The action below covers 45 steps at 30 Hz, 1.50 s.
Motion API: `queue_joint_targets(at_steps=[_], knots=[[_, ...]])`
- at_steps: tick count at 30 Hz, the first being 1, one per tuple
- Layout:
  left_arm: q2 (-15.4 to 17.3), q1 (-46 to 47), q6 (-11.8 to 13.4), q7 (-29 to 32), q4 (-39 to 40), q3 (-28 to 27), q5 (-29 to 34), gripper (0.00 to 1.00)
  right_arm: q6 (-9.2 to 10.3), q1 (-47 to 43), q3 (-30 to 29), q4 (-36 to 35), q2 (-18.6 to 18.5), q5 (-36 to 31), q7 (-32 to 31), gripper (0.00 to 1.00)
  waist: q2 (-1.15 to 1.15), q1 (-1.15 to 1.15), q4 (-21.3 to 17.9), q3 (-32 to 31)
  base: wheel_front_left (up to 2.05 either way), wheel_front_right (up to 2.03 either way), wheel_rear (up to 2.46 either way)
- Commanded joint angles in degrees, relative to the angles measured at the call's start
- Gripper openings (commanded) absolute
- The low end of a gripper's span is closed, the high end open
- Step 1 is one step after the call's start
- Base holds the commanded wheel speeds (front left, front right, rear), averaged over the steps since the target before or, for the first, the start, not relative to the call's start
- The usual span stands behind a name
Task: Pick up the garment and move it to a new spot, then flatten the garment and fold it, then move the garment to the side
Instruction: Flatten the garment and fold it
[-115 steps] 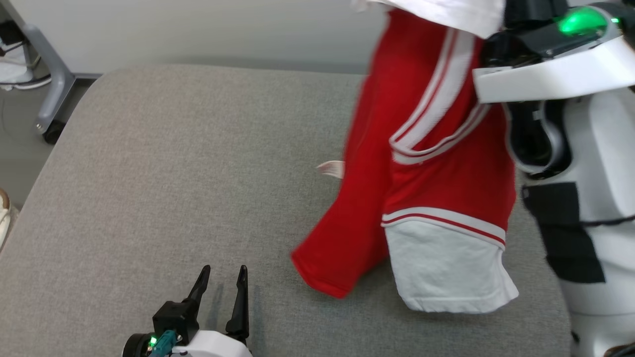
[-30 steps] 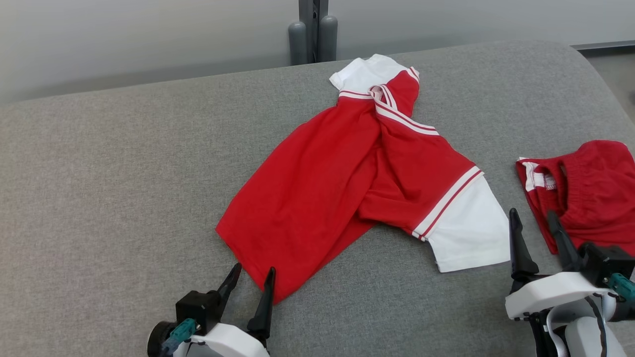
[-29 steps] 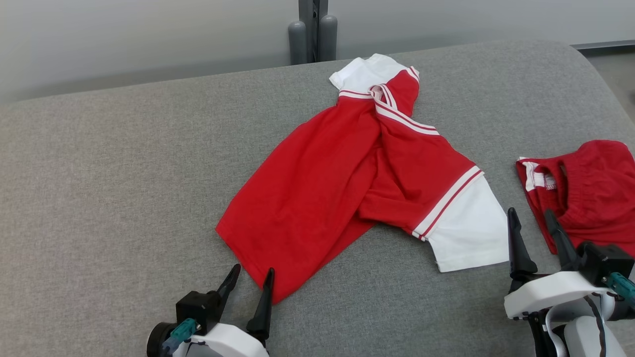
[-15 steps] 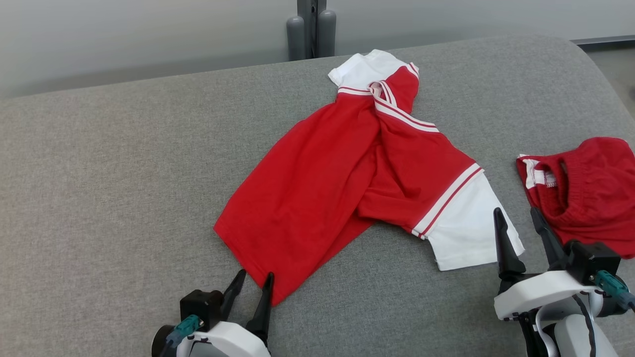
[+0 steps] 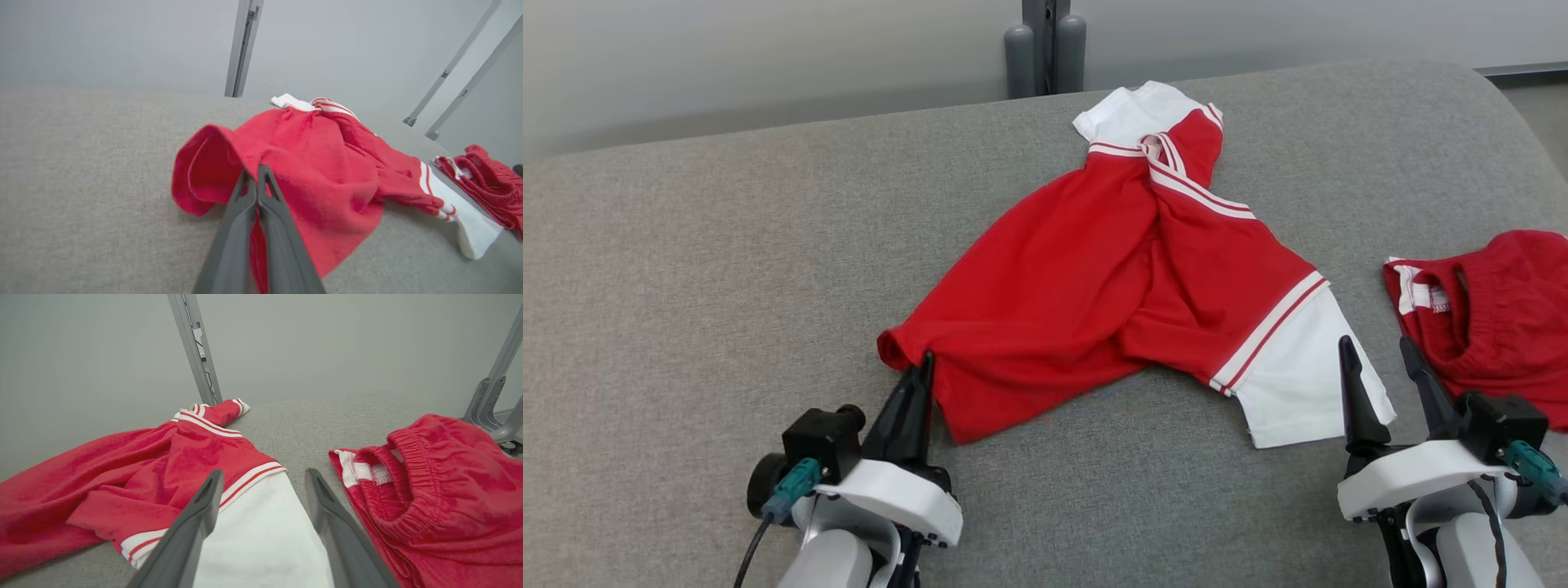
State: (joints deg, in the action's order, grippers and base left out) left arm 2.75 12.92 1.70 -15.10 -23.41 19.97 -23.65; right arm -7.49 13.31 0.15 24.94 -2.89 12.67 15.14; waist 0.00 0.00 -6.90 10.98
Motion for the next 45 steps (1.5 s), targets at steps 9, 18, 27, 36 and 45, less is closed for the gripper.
queue_joint_targets(at_steps=[9, 18, 27, 36, 45], knots=[[1.58, 5.60, 0.55, -0.07, -2.25, -9.85, 7.77, 0.00, 0.00, 0.58, 1.47, -0.56, -0.18, 0.85, -0.02, 1.00, 0.00, 0.00, 0.71, 1.10, 0.00, 0.00, 0.00], [5.22, 14.37, 0.46, -0.07, -12.13, -17.46, 10.90, 0.00, 0.00, 2.65, 2.85, -0.84, -0.21, 1.68, -0.02, 1.00, 0.00, 0.00, -2.01, 4.99, 0.00, 0.00, 0.00], [8.04, 18.27, 0.83, -0.07, -12.23, -21.84, 14.02, 0.00, 0.00, 2.72, 2.85, -0.76, -0.25, 1.73, -0.02, 1.00, 0.00, 0.00, -2.26, 6.17, 0.00, 0.00, 0.00], [3.99, 21.23, 0.23, -0.07, -16.27, -20.26, 16.08, 1.00, 0.00, 3.54, 4.91, 0.65, -0.23, 2.47, -0.02, 1.00, 0.00, 0.00, -1.36, 5.41, 0.00, 0.00, 0.00], [0.68, 10.34, -0.07, -0.06, -12.25, -22.63, 12.82, 1.00, 0.00, 1.32, 5.11, 1.41, -0.19, 3.00, -0.02, 1.00, 0.00, 0.00, -0.24, 1.84, 0.00, 0.00, 0.00]])
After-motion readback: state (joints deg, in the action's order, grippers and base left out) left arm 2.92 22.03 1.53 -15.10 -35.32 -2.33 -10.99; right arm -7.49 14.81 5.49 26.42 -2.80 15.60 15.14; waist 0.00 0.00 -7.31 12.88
